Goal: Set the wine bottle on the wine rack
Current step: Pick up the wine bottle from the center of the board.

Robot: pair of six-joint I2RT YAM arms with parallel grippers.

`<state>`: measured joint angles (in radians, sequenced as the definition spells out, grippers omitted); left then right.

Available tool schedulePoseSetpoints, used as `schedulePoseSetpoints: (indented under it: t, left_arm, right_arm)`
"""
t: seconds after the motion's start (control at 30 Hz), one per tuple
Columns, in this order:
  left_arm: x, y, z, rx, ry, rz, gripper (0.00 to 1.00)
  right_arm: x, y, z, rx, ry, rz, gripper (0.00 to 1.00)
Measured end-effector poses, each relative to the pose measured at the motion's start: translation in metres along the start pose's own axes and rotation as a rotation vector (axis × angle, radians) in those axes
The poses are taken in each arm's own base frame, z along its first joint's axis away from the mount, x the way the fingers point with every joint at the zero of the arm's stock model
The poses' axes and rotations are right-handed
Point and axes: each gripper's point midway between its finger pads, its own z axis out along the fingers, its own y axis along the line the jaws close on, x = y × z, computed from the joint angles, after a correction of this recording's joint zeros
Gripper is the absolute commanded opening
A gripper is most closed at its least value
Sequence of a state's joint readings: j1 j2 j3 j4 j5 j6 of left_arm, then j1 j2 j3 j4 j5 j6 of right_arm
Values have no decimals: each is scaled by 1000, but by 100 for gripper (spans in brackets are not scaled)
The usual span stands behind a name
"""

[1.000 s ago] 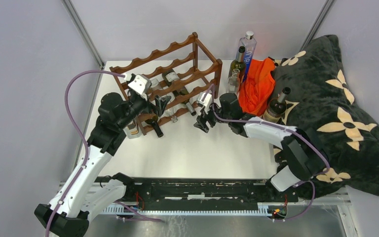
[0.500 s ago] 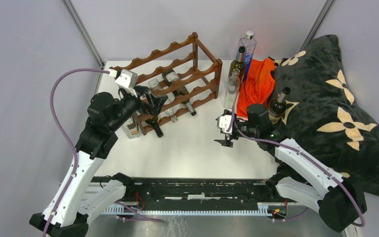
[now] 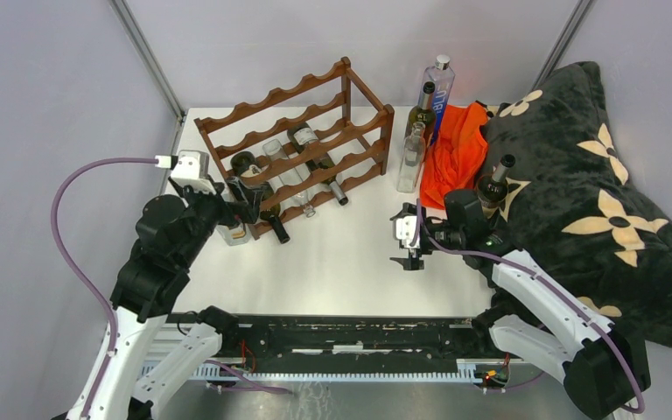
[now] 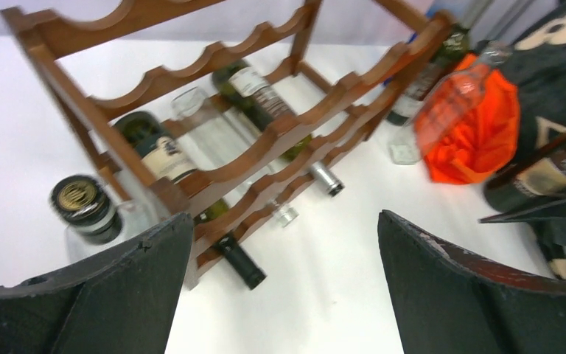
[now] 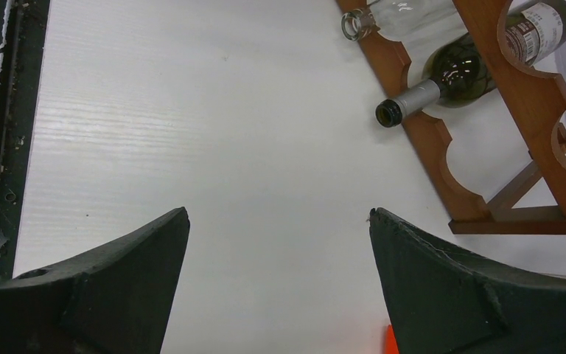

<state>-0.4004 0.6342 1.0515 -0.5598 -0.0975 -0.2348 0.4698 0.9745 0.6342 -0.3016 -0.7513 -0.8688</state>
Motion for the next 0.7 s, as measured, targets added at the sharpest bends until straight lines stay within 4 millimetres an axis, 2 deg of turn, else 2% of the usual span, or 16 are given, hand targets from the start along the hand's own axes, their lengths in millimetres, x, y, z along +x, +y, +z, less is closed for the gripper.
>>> schedulePoseSetpoints:
  t: [0.2, 0.33, 0.7]
  left_arm:
    - [21, 33, -2, -178, 79, 21, 100]
    - [27, 49, -4, -265, 108, 37, 100]
    - [17, 70, -10, -399, 92, 55, 100]
  right_arm:
    - [2, 2, -2, -2, 8, -14, 98]
    - [4, 0, -2, 4, 19, -23, 98]
    - [12, -1, -3, 11, 57, -31, 98]
